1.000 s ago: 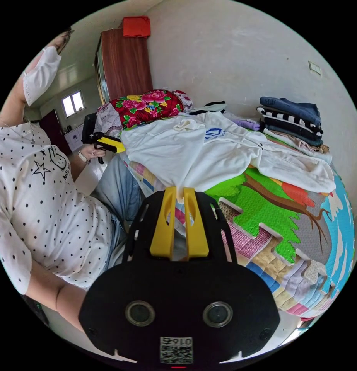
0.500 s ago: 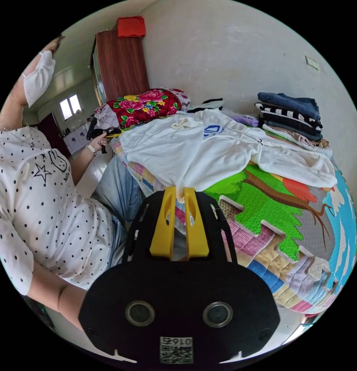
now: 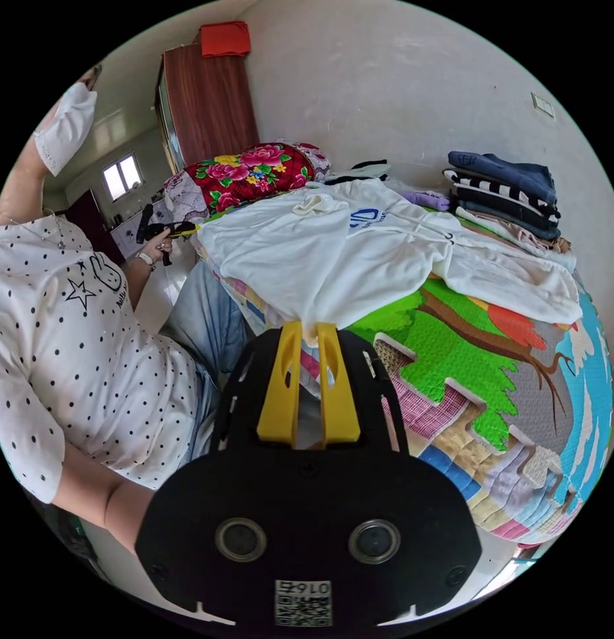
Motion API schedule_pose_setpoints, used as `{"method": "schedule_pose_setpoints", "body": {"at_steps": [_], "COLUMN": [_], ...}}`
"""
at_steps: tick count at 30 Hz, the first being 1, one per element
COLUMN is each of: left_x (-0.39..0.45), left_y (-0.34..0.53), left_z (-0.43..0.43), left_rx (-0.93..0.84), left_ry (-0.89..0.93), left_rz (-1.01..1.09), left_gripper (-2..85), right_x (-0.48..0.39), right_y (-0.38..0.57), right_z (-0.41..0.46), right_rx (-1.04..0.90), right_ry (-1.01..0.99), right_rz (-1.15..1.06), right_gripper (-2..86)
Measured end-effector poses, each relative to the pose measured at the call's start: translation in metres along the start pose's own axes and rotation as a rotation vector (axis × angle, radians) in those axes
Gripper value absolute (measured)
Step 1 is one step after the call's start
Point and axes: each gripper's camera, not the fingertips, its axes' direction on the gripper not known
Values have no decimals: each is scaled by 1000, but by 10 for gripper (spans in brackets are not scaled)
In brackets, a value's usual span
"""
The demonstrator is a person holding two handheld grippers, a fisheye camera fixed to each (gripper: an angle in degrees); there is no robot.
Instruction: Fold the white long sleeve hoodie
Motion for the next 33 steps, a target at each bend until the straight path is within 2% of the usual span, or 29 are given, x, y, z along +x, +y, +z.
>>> {"method": "schedule_pose_setpoints", "body": {"at_steps": [3,7,10,14,18,22,24,28,30,32,33], "left_x": [33,107,194,340,478,551,578,581,561,546,540], "left_y": [-2,-9,-24,-60,-92,-89,-68,-21,-4,-3,-5], "left_z": [-5,8,31,77,153,250,307,375,412,425,429], "left_rx": [21,29,60,55,23,-105,-173,-107,-123,-114,-106], "left_ry": [48,182,329,528,543,548,531,350,160,153,217], "left_rz": [91,263,429,601,590,487,519,624,611,575,555], "left_gripper": [17,31,35,40,41,37,34,26,14,5,0], "right_x": [12,35,52,90,141,204,238,309,334,378,389], "right_y": [4,-5,-38,-141,-254,-363,-396,-435,-431,-428,-429], "right_z": [-12,-40,-49,-37,-4,71,113,223,271,315,322], "right_rx": [94,330,489,545,480,342,272,55,-48,-137,-154], "right_ry": [15,78,114,129,194,319,290,101,126,151,124], "right_rz": [24,69,41,13,115,180,220,214,232,370,415], "right_gripper": [26,18,18,28,32,43,57,78,82,87,88]}}
